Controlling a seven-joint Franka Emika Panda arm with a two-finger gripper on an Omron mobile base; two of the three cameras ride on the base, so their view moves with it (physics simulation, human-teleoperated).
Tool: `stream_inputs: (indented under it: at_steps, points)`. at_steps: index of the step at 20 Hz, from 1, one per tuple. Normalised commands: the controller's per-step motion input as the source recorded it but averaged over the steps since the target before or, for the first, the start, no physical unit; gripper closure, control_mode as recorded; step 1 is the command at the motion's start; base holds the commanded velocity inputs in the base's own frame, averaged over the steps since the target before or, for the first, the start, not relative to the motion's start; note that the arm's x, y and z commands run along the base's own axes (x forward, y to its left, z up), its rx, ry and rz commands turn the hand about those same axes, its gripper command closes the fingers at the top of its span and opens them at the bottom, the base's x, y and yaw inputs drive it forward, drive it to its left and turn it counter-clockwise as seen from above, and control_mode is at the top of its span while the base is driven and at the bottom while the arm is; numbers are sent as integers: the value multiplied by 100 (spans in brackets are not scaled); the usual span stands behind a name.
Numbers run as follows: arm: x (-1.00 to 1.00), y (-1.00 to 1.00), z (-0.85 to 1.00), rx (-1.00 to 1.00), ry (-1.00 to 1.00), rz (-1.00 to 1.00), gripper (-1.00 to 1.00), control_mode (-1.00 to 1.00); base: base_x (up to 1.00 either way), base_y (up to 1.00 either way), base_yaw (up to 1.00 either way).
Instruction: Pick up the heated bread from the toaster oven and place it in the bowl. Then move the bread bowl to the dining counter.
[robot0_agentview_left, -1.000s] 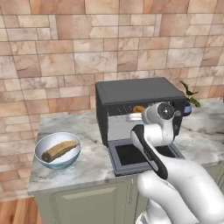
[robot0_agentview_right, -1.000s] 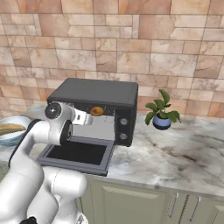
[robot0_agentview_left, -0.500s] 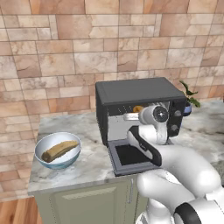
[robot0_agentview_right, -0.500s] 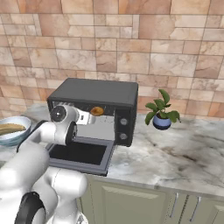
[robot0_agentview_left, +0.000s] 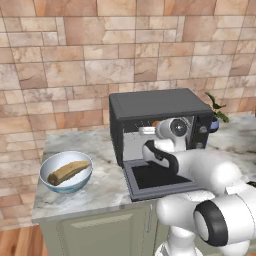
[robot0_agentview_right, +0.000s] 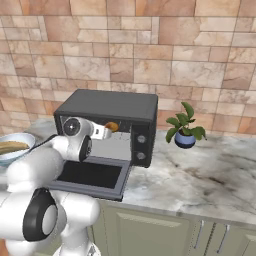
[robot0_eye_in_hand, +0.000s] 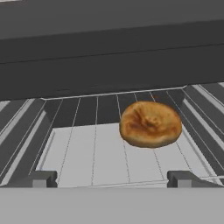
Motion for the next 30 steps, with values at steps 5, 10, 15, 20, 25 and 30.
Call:
stream_inputs:
  at_steps: [5, 10, 15, 20, 25, 30]
  points:
    - [29, 0, -17, 0, 3, 0, -100, -100, 0, 0, 0]
    - [24, 0, -14, -4, 18, 0, -100, -100, 0, 0, 0]
    - [3, 0, -4, -8, 19, 0, -100, -100, 0, 0, 0]
    - [-6, 0, -7, -6, 18, 0, -100, -100, 0, 0, 0]
    - [-53, 0, -10, -1, 20, 0, -100, -100, 0, 0, 0]
    - [-96, 0, -9, 0, 16, 0, -100, -100, 0, 0, 0]
